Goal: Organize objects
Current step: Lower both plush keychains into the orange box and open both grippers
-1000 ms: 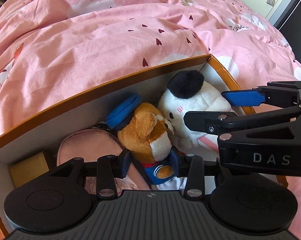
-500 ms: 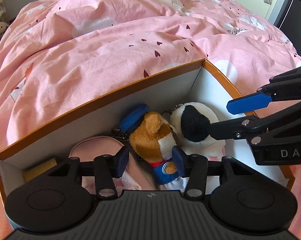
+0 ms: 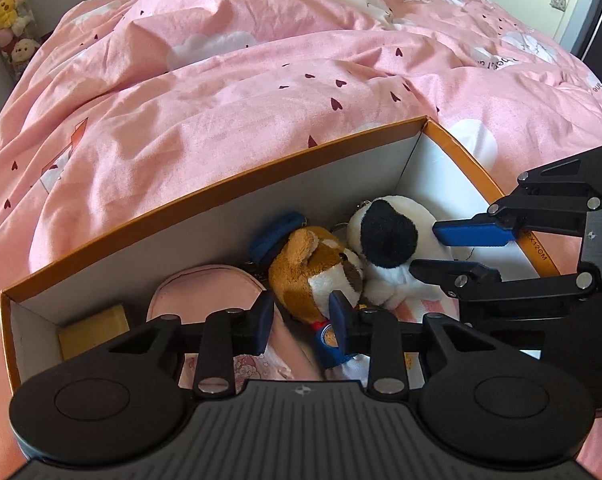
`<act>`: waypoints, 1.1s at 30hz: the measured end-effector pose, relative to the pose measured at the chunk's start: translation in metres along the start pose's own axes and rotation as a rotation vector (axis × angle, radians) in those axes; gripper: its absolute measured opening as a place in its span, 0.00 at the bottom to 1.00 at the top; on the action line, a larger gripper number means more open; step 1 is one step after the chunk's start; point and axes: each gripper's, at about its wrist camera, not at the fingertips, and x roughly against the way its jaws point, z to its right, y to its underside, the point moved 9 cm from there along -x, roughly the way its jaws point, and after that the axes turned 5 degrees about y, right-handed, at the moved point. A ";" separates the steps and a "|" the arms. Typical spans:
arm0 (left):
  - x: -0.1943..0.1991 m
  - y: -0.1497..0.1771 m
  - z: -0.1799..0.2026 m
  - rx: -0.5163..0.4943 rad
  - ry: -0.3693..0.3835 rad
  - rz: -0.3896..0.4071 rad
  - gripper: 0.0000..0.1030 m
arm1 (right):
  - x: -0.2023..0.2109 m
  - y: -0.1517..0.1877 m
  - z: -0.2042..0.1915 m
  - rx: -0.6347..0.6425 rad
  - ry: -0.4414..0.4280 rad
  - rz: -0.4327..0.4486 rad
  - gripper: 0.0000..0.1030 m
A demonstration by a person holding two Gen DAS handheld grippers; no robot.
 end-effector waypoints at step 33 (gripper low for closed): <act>0.169 0.065 0.060 0.053 -0.116 0.342 0.60 | 0.183 0.054 -0.007 -0.275 0.002 0.375 0.63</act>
